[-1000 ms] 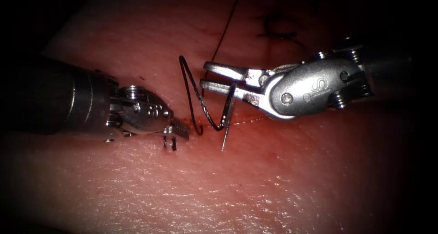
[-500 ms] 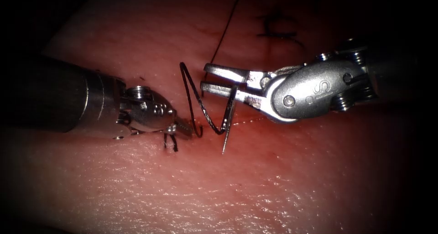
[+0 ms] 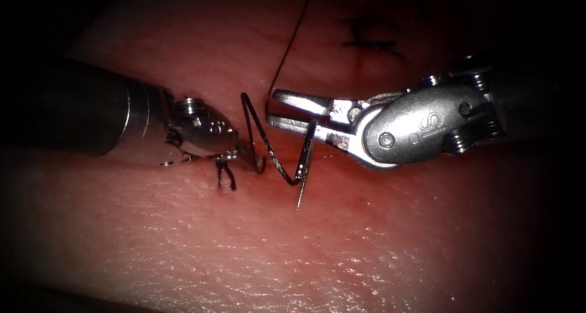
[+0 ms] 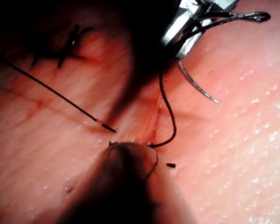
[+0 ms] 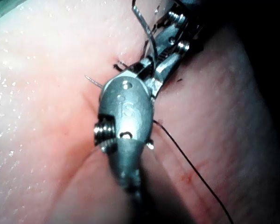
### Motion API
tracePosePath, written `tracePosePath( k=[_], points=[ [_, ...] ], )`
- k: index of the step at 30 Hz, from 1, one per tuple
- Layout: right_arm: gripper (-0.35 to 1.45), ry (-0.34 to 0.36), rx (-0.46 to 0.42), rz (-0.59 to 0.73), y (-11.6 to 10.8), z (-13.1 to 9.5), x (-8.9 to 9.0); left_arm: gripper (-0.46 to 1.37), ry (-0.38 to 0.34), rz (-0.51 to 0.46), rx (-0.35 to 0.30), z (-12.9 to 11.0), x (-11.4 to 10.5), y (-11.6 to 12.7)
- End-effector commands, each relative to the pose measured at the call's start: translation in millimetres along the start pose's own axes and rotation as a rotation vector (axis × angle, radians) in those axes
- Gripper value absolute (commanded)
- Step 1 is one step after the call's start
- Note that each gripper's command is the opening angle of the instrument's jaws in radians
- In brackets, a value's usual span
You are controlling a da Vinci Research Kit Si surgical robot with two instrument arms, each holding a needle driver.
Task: Wound Closure
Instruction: Place left jaws into wound and widen opening
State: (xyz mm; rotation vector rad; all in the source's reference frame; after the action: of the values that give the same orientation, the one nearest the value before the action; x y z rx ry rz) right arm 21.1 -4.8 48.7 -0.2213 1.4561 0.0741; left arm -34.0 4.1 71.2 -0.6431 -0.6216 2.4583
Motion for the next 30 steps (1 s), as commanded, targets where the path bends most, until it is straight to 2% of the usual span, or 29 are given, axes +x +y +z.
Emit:
tracePosePath(
  k=[1,6,11,20,21,22,24,26,27,28,30],
  points=[
    [-0.35,0.0,-0.006,-0.001,0.0,0.0,0.0,-0.35,-0.008,-0.002,-0.004,0.2,-0.2,0.1],
    [-0.35,0.0,-0.006,-0.004,-0.2,0.1,-0.3,-0.35,-0.033,0.002,-0.023,1.1,-0.6,0.6],
    [-0.35,0.0,-0.006,-0.005,-0.5,0.1,-0.3,-0.35,-0.038,0.004,-0.016,1.9,-0.7,0.5],
    [-0.35,-0.001,-0.007,-0.008,-0.7,0.3,-0.4,-0.35,-0.092,-0.007,-0.007,2.6,-1.7,0.3],
    [-0.35,-0.001,-0.008,-0.008,-0.7,0.3,-0.5,-0.28,-0.098,-0.01,-0.005,2.7,-1.9,0.4],
    [-0.35,-0.001,-0.008,-0.008,-0.6,0.4,-0.5,-0.05,-0.104,-0.02,0.0,2.8,-2.1,0.5],
    [-0.35,-0.002,-0.008,-0.008,-0.6,0.4,-0.5,0.24,-0.11,-0.024,0.001,2.7,-2.3,0.5],
    [-0.35,-0.003,-0.01,-0.008,-0.4,0.4,-0.7,0.63,-0.11,-0.024,0.0,2.7,-2.3,0.5],
    [-0.35,-0.004,-0.01,-0.008,-0.3,0.4,-0.8,0.68,-0.11,-0.024,-0.001,2.6,-2.2,0.5],
    [-0.35,-0.005,-0.012,-0.01,-0.2,0.6,-1.2,0.82,-0.11,-0.024,-0.001,2.6,-2.1,0.4],
    [-0.35,-0.006,-0.018,-0.013,0.0,0.7,-1.8,0.88,-0.11,-0.025,-0.002,2.5,-2.0,0.5]
  ],
)
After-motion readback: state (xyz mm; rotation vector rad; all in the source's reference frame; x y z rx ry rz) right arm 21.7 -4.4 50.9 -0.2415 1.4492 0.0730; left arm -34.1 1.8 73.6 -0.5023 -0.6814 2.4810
